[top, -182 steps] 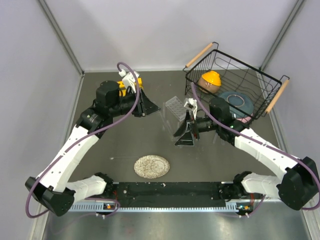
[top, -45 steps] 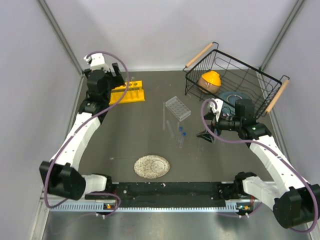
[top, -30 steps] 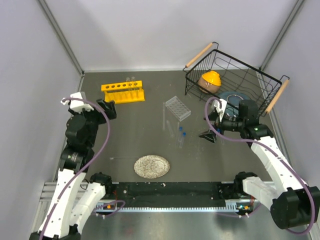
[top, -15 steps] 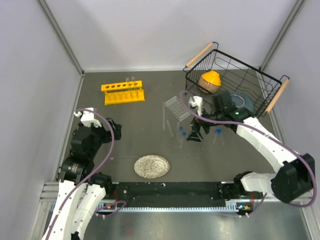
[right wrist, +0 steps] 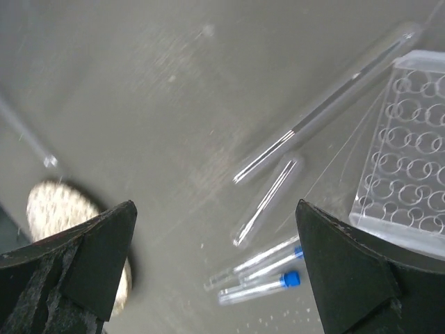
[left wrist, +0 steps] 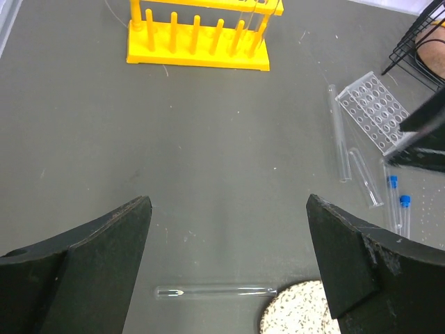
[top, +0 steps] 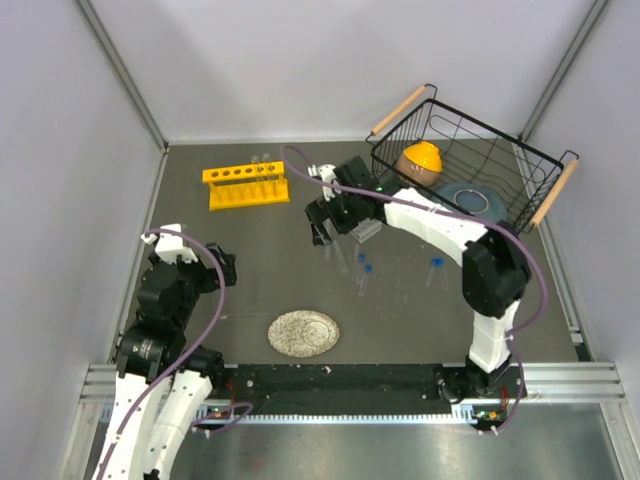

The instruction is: Organize the chemistry lab equipment

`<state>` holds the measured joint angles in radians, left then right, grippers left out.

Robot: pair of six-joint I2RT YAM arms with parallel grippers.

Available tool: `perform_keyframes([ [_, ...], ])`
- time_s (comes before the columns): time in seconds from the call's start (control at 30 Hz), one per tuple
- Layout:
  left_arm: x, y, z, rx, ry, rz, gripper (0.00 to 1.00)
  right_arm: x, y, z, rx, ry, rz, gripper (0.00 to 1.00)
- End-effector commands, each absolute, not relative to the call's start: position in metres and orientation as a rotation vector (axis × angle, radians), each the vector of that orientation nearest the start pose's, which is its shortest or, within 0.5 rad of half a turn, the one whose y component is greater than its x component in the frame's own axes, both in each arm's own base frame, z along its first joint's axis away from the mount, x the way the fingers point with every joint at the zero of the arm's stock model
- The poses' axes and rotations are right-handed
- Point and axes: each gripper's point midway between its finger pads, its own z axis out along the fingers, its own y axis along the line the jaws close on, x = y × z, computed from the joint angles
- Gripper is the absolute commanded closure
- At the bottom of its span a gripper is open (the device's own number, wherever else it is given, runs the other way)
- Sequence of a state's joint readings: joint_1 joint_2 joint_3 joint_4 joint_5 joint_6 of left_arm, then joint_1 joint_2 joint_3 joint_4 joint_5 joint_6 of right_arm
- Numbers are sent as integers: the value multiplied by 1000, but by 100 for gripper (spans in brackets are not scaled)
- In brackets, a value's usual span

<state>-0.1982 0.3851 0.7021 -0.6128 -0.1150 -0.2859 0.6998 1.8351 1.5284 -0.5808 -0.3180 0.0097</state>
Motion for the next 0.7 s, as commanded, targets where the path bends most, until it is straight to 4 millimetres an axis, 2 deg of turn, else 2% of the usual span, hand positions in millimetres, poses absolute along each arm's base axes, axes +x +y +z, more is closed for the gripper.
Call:
perform_keyframes([
  [0.0, 213, -26, 238, -194, 1833, -193, 1, 365, 354, 147, -638, 2356, 525, 1],
  [0.07, 213, -24, 238, -202, 1828, -187, 1, 369, 359, 132, -627, 2378, 479, 1],
  [0.1, 212, -24, 239, -204, 1825, -185, 1, 375, 360, 134, -614, 2365, 459, 2],
  [0.17, 212, -23, 239, -205, 1822, -184, 1, 377, 364, 120, -616, 2391, 448, 5],
  [0.2, 212, -23, 240, -207, 1820, -182, 1, 380, 366, 120, -615, 2387, 450, 7],
  [0.37, 211, -21, 240, -216, 1813, -175, 1, 396, 368, 98, -600, 2402, 374, 21],
  [0.57, 208, -14, 245, -249, 1782, -157, 1, 408, 375, 84, -571, 2413, 351, 37],
  [0.6, 207, -13, 246, -254, 1778, -154, 1, 409, 374, 76, -567, 2422, 333, 38],
  [0.67, 207, -13, 246, -259, 1774, -151, 1, 414, 375, 75, -553, 2418, 319, 41],
])
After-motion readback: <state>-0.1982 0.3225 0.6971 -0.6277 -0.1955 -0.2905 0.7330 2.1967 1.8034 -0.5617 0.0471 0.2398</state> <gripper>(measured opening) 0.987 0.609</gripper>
